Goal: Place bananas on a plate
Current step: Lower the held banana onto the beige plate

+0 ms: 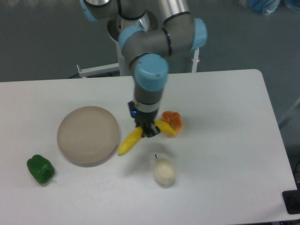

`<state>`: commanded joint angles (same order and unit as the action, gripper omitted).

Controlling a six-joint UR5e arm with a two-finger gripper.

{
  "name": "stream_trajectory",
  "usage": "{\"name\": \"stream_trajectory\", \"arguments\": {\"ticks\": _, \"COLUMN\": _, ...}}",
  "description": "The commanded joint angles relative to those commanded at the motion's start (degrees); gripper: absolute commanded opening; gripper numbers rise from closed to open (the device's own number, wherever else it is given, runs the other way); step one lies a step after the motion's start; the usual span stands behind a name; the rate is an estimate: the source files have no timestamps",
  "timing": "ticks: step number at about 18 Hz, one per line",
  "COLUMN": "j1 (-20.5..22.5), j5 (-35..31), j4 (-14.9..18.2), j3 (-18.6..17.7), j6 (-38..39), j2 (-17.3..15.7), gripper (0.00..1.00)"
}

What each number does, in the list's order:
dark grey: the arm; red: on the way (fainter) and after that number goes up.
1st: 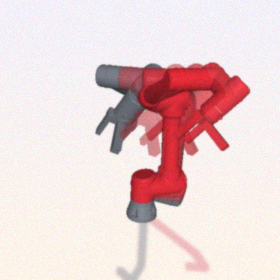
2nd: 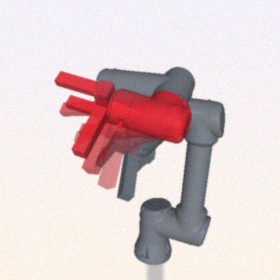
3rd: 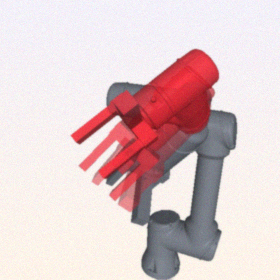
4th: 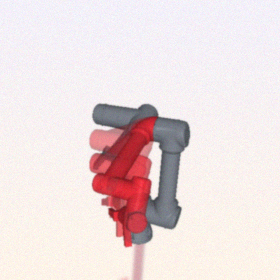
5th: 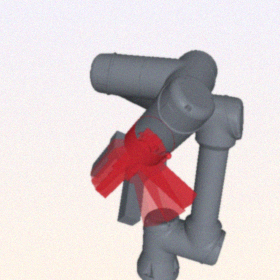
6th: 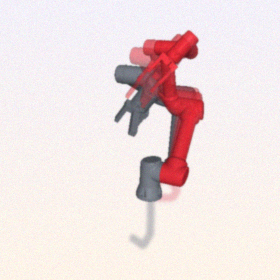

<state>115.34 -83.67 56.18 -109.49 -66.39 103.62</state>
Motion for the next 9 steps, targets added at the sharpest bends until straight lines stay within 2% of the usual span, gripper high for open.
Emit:
{"name": "stream_trajectory", "arguments": {"ticks": 2, "j1": -4.9, "j5": 0.4, "j4": -2.0, "j3": -0.7, "j6": 7.1, "j2": 0.7, "gripper": 0.00}}
{"name": "stream_trajectory", "arguments": {"ticks": 6, "j1": -9.1, "j5": 0.5, "j4": -2.6, "j3": -0.9, "j6": 11.5, "j2": 2.0, "gripper": 0.05}}
{"name": "stream_trajectory", "arguments": {"ticks": 9, "j1": -9.7, "j5": 0.5, "j4": -2.9, "j3": -1.8, "j6": 11.4, "j2": 3.2, "gripper": 0.19}}
